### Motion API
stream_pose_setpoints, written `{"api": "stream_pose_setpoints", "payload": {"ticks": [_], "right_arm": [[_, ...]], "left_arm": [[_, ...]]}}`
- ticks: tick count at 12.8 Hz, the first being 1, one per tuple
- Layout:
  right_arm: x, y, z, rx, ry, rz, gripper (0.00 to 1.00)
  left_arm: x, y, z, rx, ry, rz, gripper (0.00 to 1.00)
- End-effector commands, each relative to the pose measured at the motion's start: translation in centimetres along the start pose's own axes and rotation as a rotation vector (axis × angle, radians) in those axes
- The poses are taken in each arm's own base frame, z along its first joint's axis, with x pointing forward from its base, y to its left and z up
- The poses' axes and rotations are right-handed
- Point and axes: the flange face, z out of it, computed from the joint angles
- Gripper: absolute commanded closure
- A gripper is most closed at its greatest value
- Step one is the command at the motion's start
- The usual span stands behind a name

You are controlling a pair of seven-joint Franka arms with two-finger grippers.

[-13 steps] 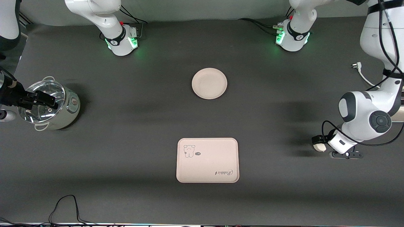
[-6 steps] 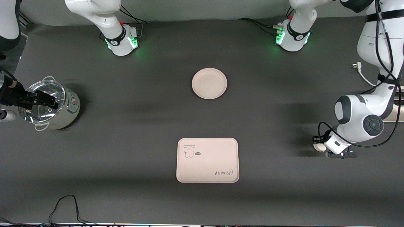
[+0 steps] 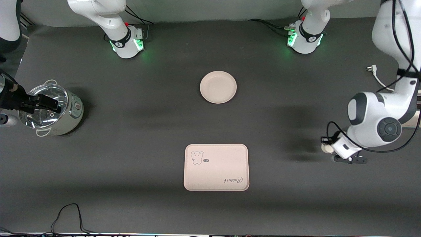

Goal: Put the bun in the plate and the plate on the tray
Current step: 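Carry the bun with the left gripper over the white plate, then lower the bun onto the plate and open the left gripper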

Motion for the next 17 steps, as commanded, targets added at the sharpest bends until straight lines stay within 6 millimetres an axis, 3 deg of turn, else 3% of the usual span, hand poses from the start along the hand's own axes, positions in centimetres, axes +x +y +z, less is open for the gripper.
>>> {"api": "stream_pose_setpoints", "payload": {"ticks": [1,2,4,6,7,10,13,16,17], "right_arm": [[-0.5,0.1,-0.4,-0.018,-0.002,-0.007,0.00],[-0.4,0.1,-0.3,-0.018,-0.004,-0.008,0.00],[-0.4,0.2,-0.3,-0.018,-0.004,-0.007,0.00],[-0.4,0.1,-0.3,-0.018,-0.004,-0.007,0.00],[-0.4,0.1,-0.3,-0.018,-0.004,-0.007,0.00],[-0.5,0.3,-0.2,-0.018,-0.005,-0.005,0.00],[-0.5,0.3,-0.3,-0.018,-0.004,-0.007,0.00],[-0.4,0.1,-0.3,-0.018,-0.004,-0.010,0.00],[-0.5,0.2,-0.2,-0.018,-0.005,-0.008,0.00]], "left_arm": [[-5.7,12.1,-7.9,-0.001,-0.035,-0.022,1.00],[-8.0,17.4,-9.7,-0.001,-0.031,-0.041,1.00],[-12.3,27.1,-10.8,0.009,-0.002,-0.065,1.00],[-16.0,34.9,-9.2,0.004,0.037,-0.074,1.00],[-17.6,37.4,-7.2,0.007,0.034,-0.059,1.00],[-22.0,43.4,1.2,0.020,0.053,-0.113,1.00],[-23.5,46.5,7.8,0.051,0.044,-0.177,1.00],[-24.2,47.6,10.9,0.054,0.046,-0.215,1.00],[-24.7,48.2,11.8,0.053,0.043,-0.227,0.92]]}}
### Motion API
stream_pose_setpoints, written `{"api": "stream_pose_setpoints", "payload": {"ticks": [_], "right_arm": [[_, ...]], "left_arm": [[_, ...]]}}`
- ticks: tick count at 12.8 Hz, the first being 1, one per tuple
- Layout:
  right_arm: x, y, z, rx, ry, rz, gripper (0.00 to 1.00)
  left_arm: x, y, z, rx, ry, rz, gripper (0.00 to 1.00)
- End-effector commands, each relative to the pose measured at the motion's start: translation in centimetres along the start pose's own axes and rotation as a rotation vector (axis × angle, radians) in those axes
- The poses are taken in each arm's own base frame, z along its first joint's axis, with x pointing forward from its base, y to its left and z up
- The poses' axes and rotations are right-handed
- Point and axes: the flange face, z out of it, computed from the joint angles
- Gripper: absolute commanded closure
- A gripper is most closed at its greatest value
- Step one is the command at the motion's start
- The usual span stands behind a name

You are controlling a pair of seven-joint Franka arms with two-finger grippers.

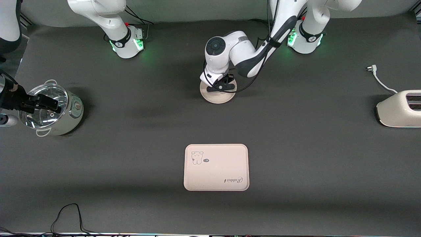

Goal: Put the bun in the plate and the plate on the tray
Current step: 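Lower the bun onto the plate and open the left gripper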

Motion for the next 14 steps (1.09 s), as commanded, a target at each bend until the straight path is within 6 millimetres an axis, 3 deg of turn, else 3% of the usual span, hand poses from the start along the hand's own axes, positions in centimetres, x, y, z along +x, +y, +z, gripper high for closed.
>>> {"api": "stream_pose_setpoints", "payload": {"ticks": [1,4,5,11,14], "right_arm": [[-0.4,0.1,-0.3,-0.018,-0.003,-0.009,0.00],[-0.4,0.1,-0.3,-0.018,-0.003,-0.009,0.00],[-0.4,0.0,-0.3,-0.018,-0.003,-0.011,0.00],[-0.4,0.0,-0.2,-0.018,-0.005,-0.011,0.00],[-0.4,0.0,-0.1,-0.018,-0.008,-0.011,0.00]], "left_arm": [[-0.9,1.2,1.3,0.006,0.018,-0.031,0.82],[-0.9,1.0,1.6,0.011,0.015,-0.034,0.04],[-0.9,1.0,1.6,0.011,0.015,-0.034,0.00],[0.2,0.5,2.6,0.042,0.060,0.000,0.00],[0.9,0.2,2.0,0.047,0.063,-0.013,0.00]]}}
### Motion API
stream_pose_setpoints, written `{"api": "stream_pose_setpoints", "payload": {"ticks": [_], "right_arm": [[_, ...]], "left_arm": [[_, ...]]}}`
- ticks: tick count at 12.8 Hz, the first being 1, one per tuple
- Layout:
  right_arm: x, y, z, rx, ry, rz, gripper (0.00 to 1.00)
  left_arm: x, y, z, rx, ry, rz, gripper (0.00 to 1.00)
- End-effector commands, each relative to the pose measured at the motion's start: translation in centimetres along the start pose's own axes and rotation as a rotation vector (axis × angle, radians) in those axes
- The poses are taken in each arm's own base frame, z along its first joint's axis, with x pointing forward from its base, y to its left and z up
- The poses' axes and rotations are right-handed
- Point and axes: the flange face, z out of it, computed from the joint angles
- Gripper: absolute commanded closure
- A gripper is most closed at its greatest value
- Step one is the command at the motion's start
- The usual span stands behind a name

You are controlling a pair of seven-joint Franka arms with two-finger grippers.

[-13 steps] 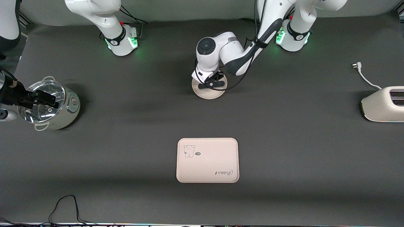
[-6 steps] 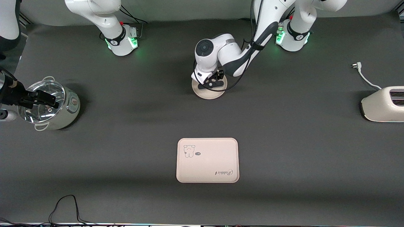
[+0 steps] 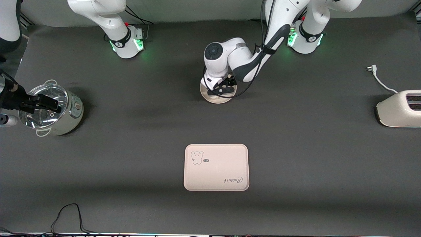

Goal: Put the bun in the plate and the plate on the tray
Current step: 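Lower the bun onto the plate and open the left gripper, then raise the left gripper back to its side while the right gripper approaches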

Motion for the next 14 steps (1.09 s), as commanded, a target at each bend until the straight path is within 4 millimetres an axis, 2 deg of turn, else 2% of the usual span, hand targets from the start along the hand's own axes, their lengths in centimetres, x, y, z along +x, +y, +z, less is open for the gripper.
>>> {"api": "stream_pose_setpoints", "payload": {"ticks": [1,2,4,5,6,8,9,10,12,14], "right_arm": [[-0.5,-0.1,-0.1,-0.016,-0.007,-0.008,0.00],[-0.6,-0.2,-0.2,-0.016,-0.007,-0.008,0.00],[-0.9,-0.7,-0.1,-0.013,-0.028,-0.015,0.00],[-1.2,-1.1,-0.2,-0.008,-0.033,-0.020,0.00],[-1.4,-2.8,0.0,-0.010,-0.043,-0.050,0.00],[-2.1,-5.6,0.4,-0.011,-0.054,-0.085,0.00],[-2.7,-8.0,0.4,-0.012,-0.056,-0.078,0.00],[-3.3,-11.2,0.7,-0.019,-0.061,-0.070,0.00],[-5.4,-18.6,1.0,-0.035,-0.062,-0.036,0.00],[-9.1,-27.1,1.3,-0.053,-0.057,-0.006,0.00]], "left_arm": [[1.3,0.6,-1.9,-0.009,0.035,-0.021,0.00],[2.9,0.4,-3.7,-0.002,0.043,-0.038,0.00],[7.0,0.2,-8.8,0.020,0.048,-0.003,0.00],[10.1,-1.2,-11.7,0.020,0.048,0.045,0.00],[13.2,-3.6,-14.1,0.006,0.062,0.086,0.00],[18.7,-10.4,-19.3,-0.017,0.130,0.099,0.00],[21.5,-14.6,-21.5,-0.020,0.160,0.116,0.00],[23.9,-19.2,-23.2,-0.037,0.159,0.137,0.00],[27.3,-28.2,-26.4,-0.040,0.118,0.180,0.00],[28.6,-34.3,-28.9,-0.011,0.065,0.200,0.00]]}}
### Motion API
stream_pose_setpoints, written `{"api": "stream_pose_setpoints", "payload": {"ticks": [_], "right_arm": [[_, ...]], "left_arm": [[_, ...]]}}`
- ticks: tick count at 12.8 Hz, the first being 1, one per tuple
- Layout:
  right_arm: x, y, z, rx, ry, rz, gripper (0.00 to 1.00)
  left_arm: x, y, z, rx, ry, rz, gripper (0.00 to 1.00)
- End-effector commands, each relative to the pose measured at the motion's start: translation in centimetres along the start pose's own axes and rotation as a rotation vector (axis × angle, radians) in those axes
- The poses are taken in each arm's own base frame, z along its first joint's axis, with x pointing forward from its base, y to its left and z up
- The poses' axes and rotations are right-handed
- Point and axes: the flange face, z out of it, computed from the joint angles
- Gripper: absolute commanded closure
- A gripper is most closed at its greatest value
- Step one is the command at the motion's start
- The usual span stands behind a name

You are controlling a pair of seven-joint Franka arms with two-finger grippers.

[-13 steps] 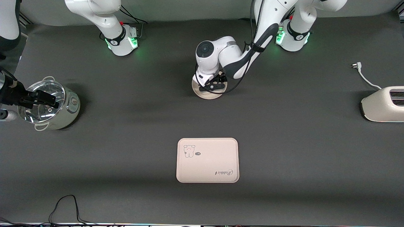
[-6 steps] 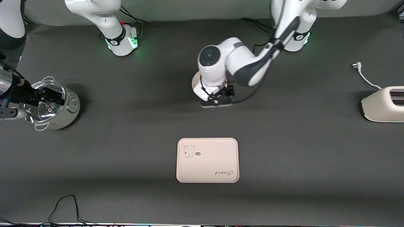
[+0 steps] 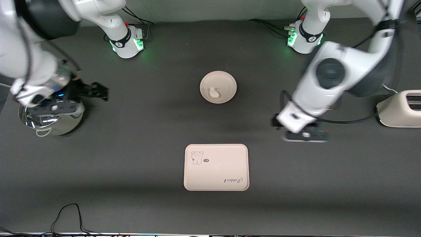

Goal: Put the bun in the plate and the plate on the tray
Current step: 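Raise the left gripper back to its side while the right gripper approaches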

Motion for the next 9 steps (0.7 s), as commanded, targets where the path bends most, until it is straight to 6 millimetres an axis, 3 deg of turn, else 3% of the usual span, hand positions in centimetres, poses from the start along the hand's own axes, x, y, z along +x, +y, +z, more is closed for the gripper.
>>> {"api": "stream_pose_setpoints", "payload": {"ticks": [1,3,4,6,7,9], "right_arm": [[-5.4,-10.4,0.3,-0.026,0.007,0.041,0.00],[-9.4,-17.7,1.3,0.018,-0.023,-0.012,0.00],[-10.6,-19.9,1.6,0.050,-0.038,-0.046,0.00],[-13.4,-23.6,1.8,0.072,-0.021,-0.082,0.00],[-14.4,-25.3,2.6,0.070,-0.019,-0.073,0.00],[-15.2,-26.4,4.3,0.069,-0.017,-0.080,0.00]], "left_arm": [[-0.3,-6.0,-3.4,0.007,-0.067,0.037,0.00],[-0.9,-11.9,-4.9,0.013,-0.079,0.070,0.00],[-1.3,-13.9,-5.4,0.015,-0.087,0.080,0.00],[-1.9,-17.7,-5.0,-0.005,-0.124,0.025,0.00],[-1.9,-18.2,-4.5,-0.013,-0.133,0.029,0.00],[-2.1,-19.8,-4.3,-0.041,-0.134,0.040,0.00]]}}
